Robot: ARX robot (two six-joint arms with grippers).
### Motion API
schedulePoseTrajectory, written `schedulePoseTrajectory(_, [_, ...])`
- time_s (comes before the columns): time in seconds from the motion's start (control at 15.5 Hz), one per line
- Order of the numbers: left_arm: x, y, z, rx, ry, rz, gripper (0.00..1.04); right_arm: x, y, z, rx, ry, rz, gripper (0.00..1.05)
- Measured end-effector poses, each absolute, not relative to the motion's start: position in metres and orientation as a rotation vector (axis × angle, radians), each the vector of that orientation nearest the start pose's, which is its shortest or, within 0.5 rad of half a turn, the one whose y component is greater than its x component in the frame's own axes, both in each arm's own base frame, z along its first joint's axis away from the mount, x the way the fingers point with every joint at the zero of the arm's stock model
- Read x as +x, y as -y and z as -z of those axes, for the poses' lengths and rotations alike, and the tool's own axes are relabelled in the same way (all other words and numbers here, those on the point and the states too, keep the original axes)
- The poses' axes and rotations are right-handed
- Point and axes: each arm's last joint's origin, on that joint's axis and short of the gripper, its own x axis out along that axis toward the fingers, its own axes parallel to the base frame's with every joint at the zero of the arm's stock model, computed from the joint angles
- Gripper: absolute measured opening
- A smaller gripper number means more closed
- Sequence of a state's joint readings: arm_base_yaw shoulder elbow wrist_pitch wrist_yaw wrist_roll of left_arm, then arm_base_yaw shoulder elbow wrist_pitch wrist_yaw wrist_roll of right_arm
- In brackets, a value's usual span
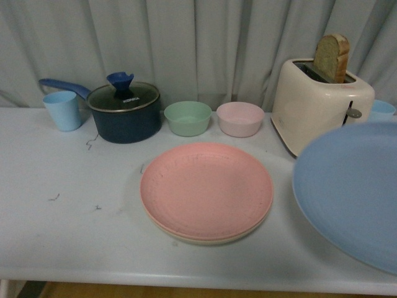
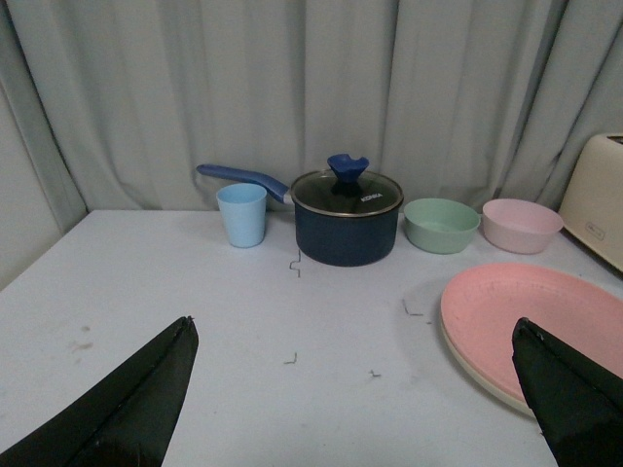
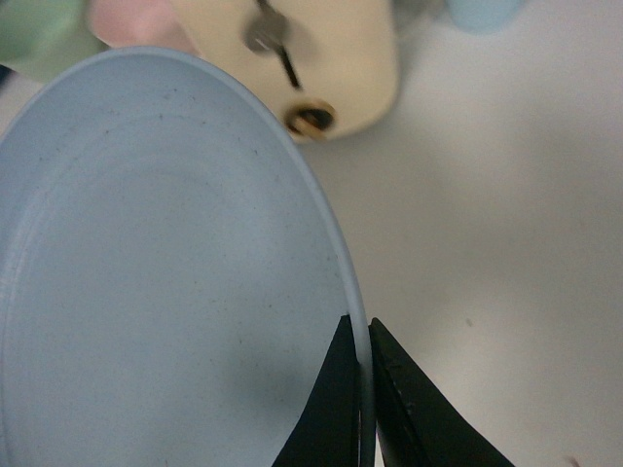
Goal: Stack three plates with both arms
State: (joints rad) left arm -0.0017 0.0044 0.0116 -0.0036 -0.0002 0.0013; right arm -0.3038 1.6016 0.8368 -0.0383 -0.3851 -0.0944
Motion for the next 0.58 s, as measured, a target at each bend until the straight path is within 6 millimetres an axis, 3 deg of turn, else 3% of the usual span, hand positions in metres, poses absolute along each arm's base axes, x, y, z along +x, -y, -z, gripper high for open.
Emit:
schedulePoseTrajectory(0.13, [0.097, 0.0, -0.167, 0.001, 0.004, 0.002, 0.98, 0.308, 0.051, -0.198, 0.176, -0.624, -0.209, 0.03])
schedulePoseTrajectory(0.19, [0.097, 0.0, -0.167, 0.001, 0.004, 0.002, 0.98, 0.329, 0.013, -0.188, 0.201, -0.626, -0.262, 0.03])
schedulePoseTrajectory(0.26, [0.097, 0.0, -0.167, 0.001, 0.004, 0.002, 0.98, 0.358, -0.035, -0.159, 0.255, -0.676, -0.289, 0.03])
schedulePoseTrajectory(0.58, [0.097, 0.0, -0.167, 0.001, 0.004, 0.002, 0.98, 0.391, -0.088, -0.126, 0.354, -0.734, -0.266, 0.03])
